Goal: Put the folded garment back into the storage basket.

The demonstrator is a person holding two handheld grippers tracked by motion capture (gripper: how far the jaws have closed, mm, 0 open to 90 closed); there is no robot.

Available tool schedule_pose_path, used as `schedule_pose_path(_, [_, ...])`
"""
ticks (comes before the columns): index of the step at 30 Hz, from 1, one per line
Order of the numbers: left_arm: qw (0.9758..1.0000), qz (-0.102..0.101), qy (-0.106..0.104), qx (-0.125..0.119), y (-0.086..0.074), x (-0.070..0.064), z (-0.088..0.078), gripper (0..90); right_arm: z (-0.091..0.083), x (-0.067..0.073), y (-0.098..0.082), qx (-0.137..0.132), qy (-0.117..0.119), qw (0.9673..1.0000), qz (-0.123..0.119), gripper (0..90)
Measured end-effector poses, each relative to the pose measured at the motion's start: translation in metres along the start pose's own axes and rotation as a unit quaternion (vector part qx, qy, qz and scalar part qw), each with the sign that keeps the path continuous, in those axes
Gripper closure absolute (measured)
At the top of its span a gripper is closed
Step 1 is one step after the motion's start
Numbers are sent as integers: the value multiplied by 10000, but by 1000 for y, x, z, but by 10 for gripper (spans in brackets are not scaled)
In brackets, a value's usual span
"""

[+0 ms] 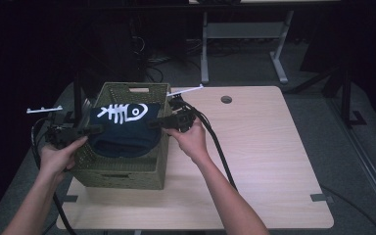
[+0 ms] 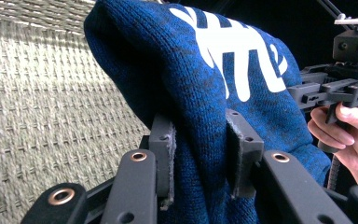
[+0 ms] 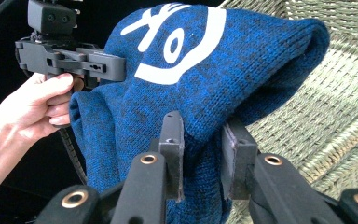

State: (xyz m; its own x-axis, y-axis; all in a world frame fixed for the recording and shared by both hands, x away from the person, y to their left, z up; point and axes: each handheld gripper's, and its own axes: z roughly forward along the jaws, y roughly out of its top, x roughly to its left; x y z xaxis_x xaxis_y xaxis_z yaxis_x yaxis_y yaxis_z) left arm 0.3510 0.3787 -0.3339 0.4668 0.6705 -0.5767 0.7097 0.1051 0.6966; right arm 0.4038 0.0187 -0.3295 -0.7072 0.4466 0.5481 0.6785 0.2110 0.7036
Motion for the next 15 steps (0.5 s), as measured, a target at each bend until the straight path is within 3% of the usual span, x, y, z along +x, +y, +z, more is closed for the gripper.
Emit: schedule_pose_path(15, [9997,-38,230,90,-3,11,0,657,16,-4,-1,60,-82,9999,29,728])
